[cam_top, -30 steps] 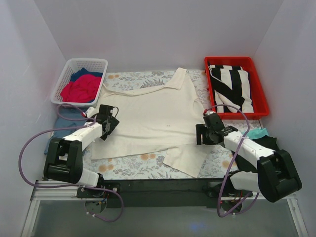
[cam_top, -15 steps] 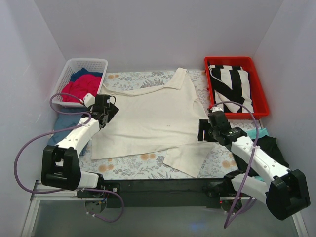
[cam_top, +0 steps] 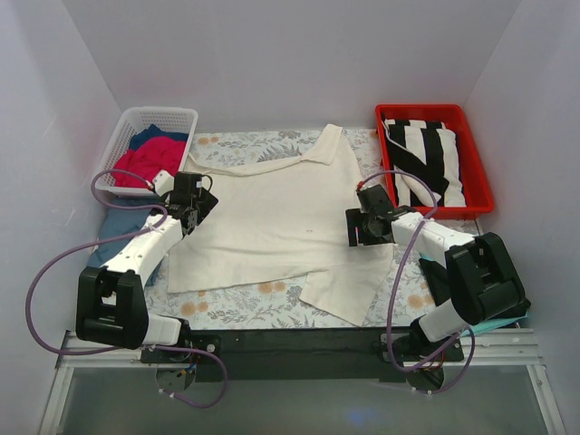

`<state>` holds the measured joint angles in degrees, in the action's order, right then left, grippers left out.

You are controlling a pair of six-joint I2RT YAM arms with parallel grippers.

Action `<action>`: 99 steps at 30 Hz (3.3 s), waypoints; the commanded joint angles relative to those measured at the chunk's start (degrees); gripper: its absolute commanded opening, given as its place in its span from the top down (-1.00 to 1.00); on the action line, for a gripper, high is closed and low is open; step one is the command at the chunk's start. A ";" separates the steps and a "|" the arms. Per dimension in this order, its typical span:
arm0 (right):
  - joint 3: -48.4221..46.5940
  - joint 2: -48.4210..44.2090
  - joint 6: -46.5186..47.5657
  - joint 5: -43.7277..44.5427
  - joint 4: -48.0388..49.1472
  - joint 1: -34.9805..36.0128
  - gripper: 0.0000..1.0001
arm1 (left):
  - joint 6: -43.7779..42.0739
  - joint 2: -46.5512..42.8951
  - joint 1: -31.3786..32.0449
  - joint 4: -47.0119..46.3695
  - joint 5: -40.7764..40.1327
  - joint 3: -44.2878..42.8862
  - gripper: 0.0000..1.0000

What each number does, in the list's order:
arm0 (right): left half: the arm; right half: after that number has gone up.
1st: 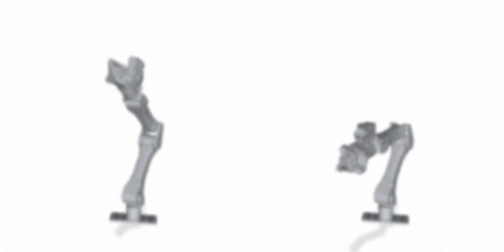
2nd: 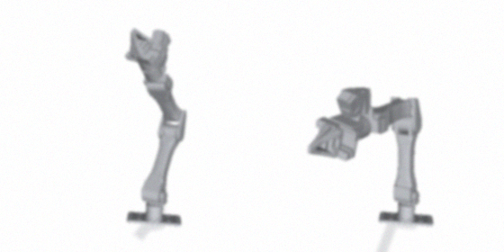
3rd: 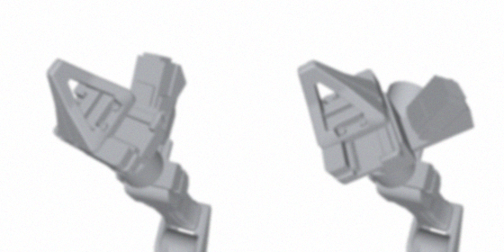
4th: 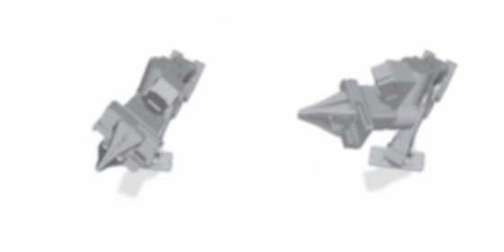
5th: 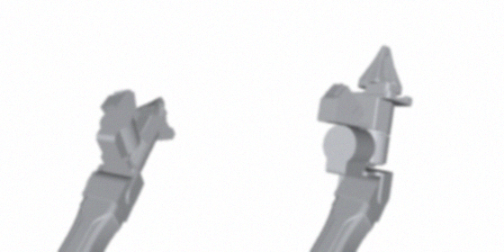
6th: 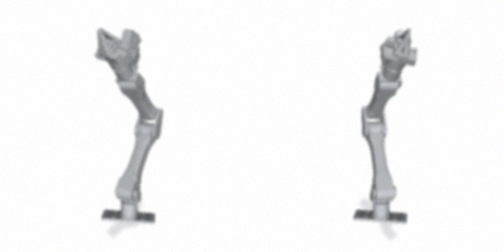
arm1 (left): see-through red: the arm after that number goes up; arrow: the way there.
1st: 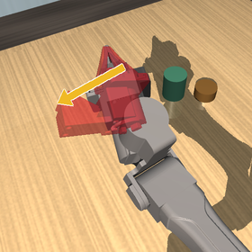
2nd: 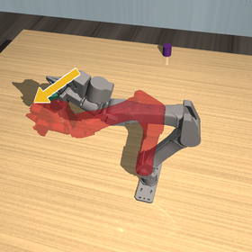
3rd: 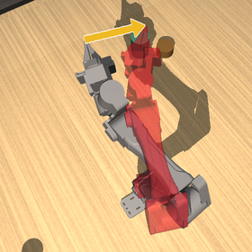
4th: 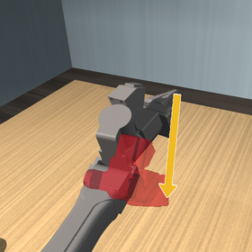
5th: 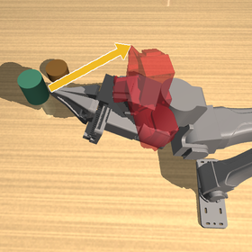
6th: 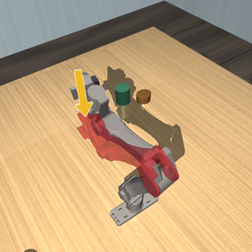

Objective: Fold and stack the t-shirts
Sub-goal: Fold the tshirt

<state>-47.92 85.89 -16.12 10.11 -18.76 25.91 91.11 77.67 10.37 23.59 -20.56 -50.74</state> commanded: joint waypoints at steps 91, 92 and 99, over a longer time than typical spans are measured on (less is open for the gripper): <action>-30.65 23.27 2.94 12.92 1.19 1.78 -0.41 | -2.08 61.72 -1.32 -3.56 -11.61 -66.76 -0.04; -30.57 23.36 2.85 12.92 1.19 1.60 -0.41 | -2.08 61.81 -1.41 -2.86 -11.44 -66.86 -0.04; -29.78 23.80 2.32 12.39 1.19 1.42 -0.40 | 0.29 61.64 -1.41 -0.48 -10.56 -64.40 -0.02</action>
<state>-76.84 109.36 -13.32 22.33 -19.07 27.66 90.32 141.38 9.43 20.53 -30.09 -115.83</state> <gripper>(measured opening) 0.699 0.515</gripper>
